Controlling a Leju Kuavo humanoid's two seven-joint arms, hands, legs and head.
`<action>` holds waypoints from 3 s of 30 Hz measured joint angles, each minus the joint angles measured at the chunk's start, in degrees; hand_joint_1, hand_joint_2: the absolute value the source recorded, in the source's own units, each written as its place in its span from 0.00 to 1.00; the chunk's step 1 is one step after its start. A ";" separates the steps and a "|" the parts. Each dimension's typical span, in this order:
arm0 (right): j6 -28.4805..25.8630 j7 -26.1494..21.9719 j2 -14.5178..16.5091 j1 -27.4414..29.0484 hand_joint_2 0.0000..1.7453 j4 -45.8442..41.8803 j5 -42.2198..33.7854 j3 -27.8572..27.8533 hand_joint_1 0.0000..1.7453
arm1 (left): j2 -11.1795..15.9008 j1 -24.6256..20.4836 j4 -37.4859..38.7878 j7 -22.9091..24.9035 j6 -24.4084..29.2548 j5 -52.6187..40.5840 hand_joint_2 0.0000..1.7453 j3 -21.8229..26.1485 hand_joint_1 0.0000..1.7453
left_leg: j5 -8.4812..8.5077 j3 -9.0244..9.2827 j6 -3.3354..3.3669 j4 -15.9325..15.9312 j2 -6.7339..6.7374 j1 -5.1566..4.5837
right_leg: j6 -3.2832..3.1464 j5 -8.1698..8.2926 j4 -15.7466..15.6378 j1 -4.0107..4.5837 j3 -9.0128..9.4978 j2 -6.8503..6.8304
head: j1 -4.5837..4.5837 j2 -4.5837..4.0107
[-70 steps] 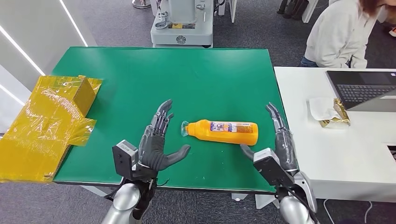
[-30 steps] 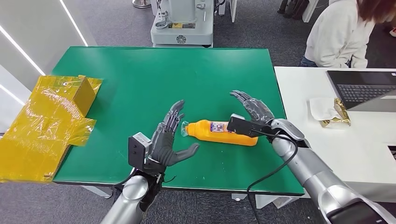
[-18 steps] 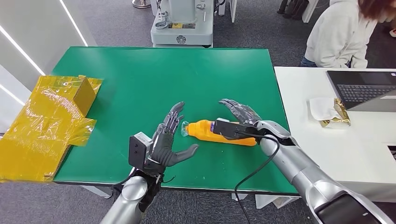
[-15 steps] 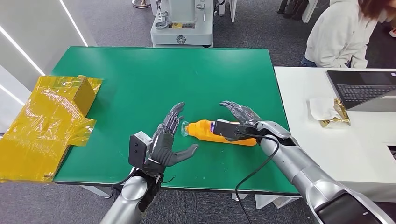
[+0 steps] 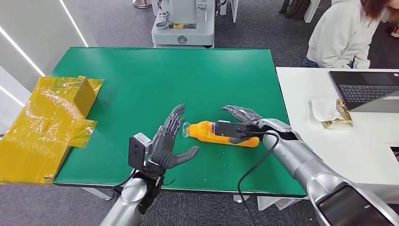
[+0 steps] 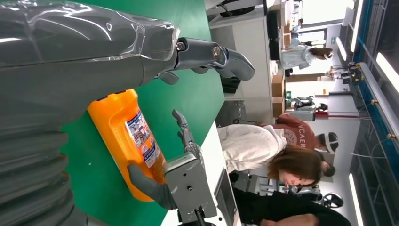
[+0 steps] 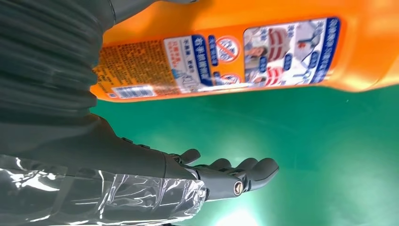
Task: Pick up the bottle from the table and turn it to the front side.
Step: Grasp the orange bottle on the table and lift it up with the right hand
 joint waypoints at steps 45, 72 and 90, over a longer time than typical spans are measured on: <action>11.99 3.37 3.96 -7.27 1.00 9.74 -2.22 6.93 0.00 | 1.85 -2.37 4.85 -0.95 -3.01 6.33 1.00 1.11 0.00 | 0.00 0.02 0.00 0.02 0.00 0.00 | -0.01 0.01 0.00 0.00 0.00 0.01 | 0.02 0.00; 18.92 4.86 2.20 -8.86 1.00 10.61 -2.11 13.90 0.92 | 2.30 1.90 3.16 -0.27 -3.57 6.02 1.00 1.72 0.00 | 0.00 0.04 0.00 0.01 0.02 0.00 | -0.01 0.02 0.00 0.00 0.01 0.03 | 0.00 0.00; 12.84 3.76 2.15 -8.32 1.00 10.55 -3.11 16.58 1.00 | 2.34 2.86 1.81 0.33 -3.12 5.18 1.00 2.70 0.00 | 0.01 0.10 0.00 0.02 0.03 0.00 | -0.01 0.03 0.00 0.00 0.05 0.04 | 0.01 0.00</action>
